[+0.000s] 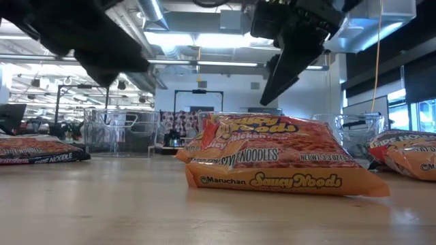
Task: Sort Maruchan noodles
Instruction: Put the orange noodle pack into the right transparent bin
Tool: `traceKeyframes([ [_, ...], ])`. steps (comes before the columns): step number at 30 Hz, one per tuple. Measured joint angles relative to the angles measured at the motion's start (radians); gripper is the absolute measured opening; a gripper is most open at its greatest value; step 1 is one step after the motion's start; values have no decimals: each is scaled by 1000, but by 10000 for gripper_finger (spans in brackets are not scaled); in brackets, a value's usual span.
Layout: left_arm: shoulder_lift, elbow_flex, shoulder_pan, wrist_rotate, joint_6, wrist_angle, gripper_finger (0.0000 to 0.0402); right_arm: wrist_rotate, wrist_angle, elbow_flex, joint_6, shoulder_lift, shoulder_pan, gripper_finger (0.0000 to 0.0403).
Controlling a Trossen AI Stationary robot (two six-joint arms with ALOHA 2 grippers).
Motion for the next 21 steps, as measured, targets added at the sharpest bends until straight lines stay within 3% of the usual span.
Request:
traceKeyframes([
  [7,260,157,12,-2,6,76,105,-45,172,-83,204,0,57,268],
  [16,508,376,35,12,48,79,105,-63,317,-169,399,0,90,346],
  [21,603,439,35,41,46,80,105,-69,388,-187,480,58,107,362],
])
